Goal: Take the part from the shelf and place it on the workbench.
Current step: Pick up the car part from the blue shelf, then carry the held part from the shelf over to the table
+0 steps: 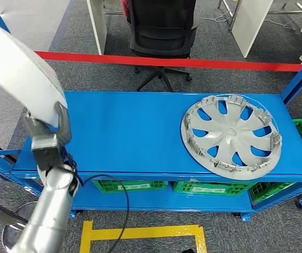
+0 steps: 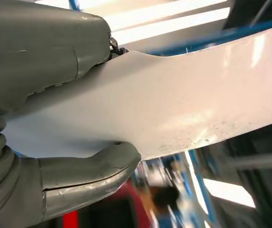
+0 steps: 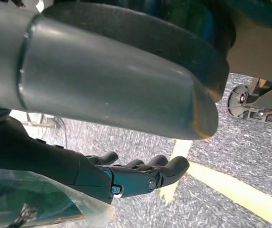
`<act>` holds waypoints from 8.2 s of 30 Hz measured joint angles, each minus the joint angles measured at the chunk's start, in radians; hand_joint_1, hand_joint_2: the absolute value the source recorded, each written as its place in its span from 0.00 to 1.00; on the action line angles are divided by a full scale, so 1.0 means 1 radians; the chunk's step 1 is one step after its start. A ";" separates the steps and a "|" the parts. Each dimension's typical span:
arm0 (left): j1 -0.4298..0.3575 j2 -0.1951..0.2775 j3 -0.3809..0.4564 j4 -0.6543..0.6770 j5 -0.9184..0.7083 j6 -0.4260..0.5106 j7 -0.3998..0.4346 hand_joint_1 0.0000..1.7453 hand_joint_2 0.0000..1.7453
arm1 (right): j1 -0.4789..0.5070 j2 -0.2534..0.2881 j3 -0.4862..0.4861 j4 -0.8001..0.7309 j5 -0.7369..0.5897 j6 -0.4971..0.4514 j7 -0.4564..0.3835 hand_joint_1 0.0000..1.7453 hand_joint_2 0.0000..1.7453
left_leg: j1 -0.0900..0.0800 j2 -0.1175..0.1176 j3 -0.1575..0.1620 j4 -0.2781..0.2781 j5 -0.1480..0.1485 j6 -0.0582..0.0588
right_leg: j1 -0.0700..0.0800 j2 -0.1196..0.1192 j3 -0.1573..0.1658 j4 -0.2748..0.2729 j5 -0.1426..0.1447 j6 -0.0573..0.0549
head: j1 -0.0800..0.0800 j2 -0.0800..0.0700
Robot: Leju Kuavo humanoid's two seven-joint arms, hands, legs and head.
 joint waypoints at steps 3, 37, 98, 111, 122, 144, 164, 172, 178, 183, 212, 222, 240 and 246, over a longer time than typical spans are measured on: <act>0.067 0.023 -0.083 -0.106 0.039 -0.033 0.000 1.00 1.00 | 0.001 0.005 -0.015 0.000 -0.001 -0.005 0.001 0.00 0.00 | 0.000 0.000 0.000 0.000 0.000 0.000 | 0.000 0.000 -0.001 0.000 0.000 0.000 | 0.000 0.000; 0.554 0.071 -0.203 -0.520 0.337 -0.680 0.000 1.00 1.00 | -0.002 0.040 -0.080 -0.004 0.093 -0.115 -0.228 0.00 0.00 | -0.011 0.003 -0.035 0.004 0.041 -0.006 | 0.011 0.000 0.092 -0.017 -0.069 -0.027 | 0.002 0.000; 0.559 0.123 -0.284 -0.500 0.169 -0.268 0.000 1.00 1.00 | 0.000 0.048 -0.108 -0.008 0.183 -0.176 -0.230 0.00 0.00 | -0.009 0.010 0.052 -0.010 -0.042 -0.009 | 0.020 -0.002 0.066 -0.014 -0.047 -0.035 | -0.003 0.000; 0.560 0.136 -0.303 -0.531 0.219 -0.346 0.000 1.00 1.00 | -0.001 0.048 -0.112 -0.008 0.185 -0.116 -0.212 0.00 0.00 | 0.007 0.008 0.071 0.015 -0.052 -0.026 | 0.019 -0.006 0.052 -0.002 -0.036 -0.036 | -0.010 0.000; 0.563 0.130 -0.297 -0.539 0.232 -0.392 0.000 1.00 1.00 | -0.002 0.048 -0.112 -0.008 0.201 -0.100 -0.206 0.00 0.00 | 0.003 0.012 0.006 -0.014 0.000 0.022 | 0.017 -0.003 -0.044 0.271 -0.188 0.002 | -0.001 0.000; 0.568 0.127 -0.288 -0.555 0.227 -0.398 0.000 1.00 1.00 | -0.011 0.051 -0.113 -0.007 0.219 -0.095 -0.207 0.00 0.00 | -0.009 0.008 0.138 -0.036 -0.090 -0.006 | 0.022 -0.015 -0.007 0.008 0.008 -0.027 | -0.008 0.000; 0.569 0.125 -0.286 -0.561 0.230 -0.422 0.000 1.00 1.00 | -0.012 0.052 -0.137 -0.006 0.207 -0.052 -0.244 0.00 0.00 | -0.001 0.015 -0.065 0.107 -0.076 -0.030 | 0.016 -0.006 0.104 -0.031 -0.065 -0.037 | -0.007 0.000; 0.571 0.126 -0.285 -0.561 0.229 -0.419 0.000 1.00 1.00 | -0.013 0.056 -0.138 -0.006 0.220 -0.065 -0.321 0.00 0.00 | -0.013 0.047 0.099 0.055 -0.064 0.002 | 0.036 -0.046 0.011 0.000 -0.016 -0.048 | -0.008 0.000; 0.570 0.122 -0.285 -0.561 0.229 -0.416 0.000 1.00 1.00 | -0.018 0.062 -0.137 -0.006 0.223 -0.067 -0.324 0.00 0.00 | -0.011 0.031 0.131 -0.067 -0.063 0.022 | 0.033 -0.045 -0.024 0.050 -0.045 -0.020 | -0.006 0.000; 0.570 0.121 -0.284 -0.561 0.232 -0.419 0.000 1.00 1.00 | -0.015 0.062 -0.137 -0.006 0.232 -0.064 -0.316 0.00 0.00 | -0.009 -0.004 0.090 -0.050 -0.039 0.023 | 0.025 -0.003 -0.092 0.266 -0.151 -0.003 | -0.001 0.000; 0.554 0.115 -0.285 -0.552 0.231 -0.422 0.000 1.00 1.00 | -0.013 0.064 -0.137 -0.006 0.253 -0.028 -0.290 0.00 0.00 | -0.003 0.001 0.053 -0.025 -0.026 0.017 | 0.014 -0.007 -0.067 0.249 -0.178 -0.002 | -0.004 0.000; 0.546 0.114 -0.285 -0.541 0.230 -0.418 0.000 1.00 1.00 | -0.011 0.064 -0.132 -0.006 0.278 -0.019 -0.280 0.00 0.00 | -0.002 -0.113 0.017 0.003 -0.013 -0.017 | 0.007 0.057 0.055 0.013 -0.057 -0.024 | -0.004 0.000; 0.573 0.120 -0.279 -0.541 0.238 -0.403 0.000 1.00 1.00 | -0.017 0.066 -0.099 -0.007 0.337 -0.025 -0.272 0.00 0.00 | -0.001 0.036 0.028 -0.014 -0.015 0.008 | 0.009 -0.060 0.034 0.077 -0.120 0.002 | -0.013 0.000; 0.589 0.122 -0.267 -0.543 0.242 -0.410 0.000 1.00 1.00 | -0.011 0.064 -0.092 -0.007 0.339 -0.030 -0.276 0.00 0.00 | -0.008 -0.052 0.029 -0.012 -0.012 0.016 | 0.015 0.007 -0.057 0.230 -0.131 -0.010 | -0.008 0.000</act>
